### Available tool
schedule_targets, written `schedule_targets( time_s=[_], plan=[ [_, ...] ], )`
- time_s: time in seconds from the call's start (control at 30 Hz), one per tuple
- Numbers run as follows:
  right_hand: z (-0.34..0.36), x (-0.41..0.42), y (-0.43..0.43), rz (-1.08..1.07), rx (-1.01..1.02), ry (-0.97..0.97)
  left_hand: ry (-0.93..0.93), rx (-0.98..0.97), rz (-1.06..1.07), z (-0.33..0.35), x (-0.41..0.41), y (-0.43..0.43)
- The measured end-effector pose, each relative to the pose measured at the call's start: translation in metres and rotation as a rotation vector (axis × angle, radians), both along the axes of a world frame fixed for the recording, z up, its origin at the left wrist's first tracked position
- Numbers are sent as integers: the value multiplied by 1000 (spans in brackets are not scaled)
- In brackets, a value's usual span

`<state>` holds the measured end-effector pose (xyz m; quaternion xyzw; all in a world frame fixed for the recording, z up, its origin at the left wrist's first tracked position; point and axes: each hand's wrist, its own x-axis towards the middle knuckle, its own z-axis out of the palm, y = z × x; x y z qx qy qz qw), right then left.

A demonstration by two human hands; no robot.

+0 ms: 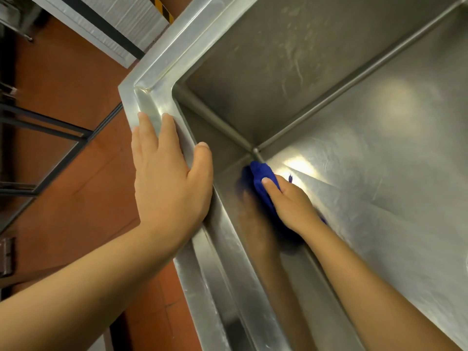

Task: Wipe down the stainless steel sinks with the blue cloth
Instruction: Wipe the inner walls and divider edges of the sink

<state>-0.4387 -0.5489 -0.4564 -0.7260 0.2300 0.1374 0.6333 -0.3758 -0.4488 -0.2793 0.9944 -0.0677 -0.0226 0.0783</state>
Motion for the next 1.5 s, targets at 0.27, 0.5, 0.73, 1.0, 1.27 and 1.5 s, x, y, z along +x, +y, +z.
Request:
schedule_targets(
  time_s=[0.27,0.5,0.73,1.0,1.27,1.5],
  plan=[
    [74,-48,-1,-58,63,-165,-26,-19,3,-1,-2,-3],
    [113,-87,3,-65,13,-277,2,-7,22,1,-3,-7],
    [142,-105,2,-58,-22,-181,45,-8,3,13,-10,-9],
    [140,-127,-2,-74,34,-140,125,-83,-7,16,-71,-2],
    [146,-151,-1,-35,72,-293,13,-116,7,7,-81,-4],
    [70,-103,-3,-34,68,-85,13,-107,-6,4,-78,0]
  ],
)
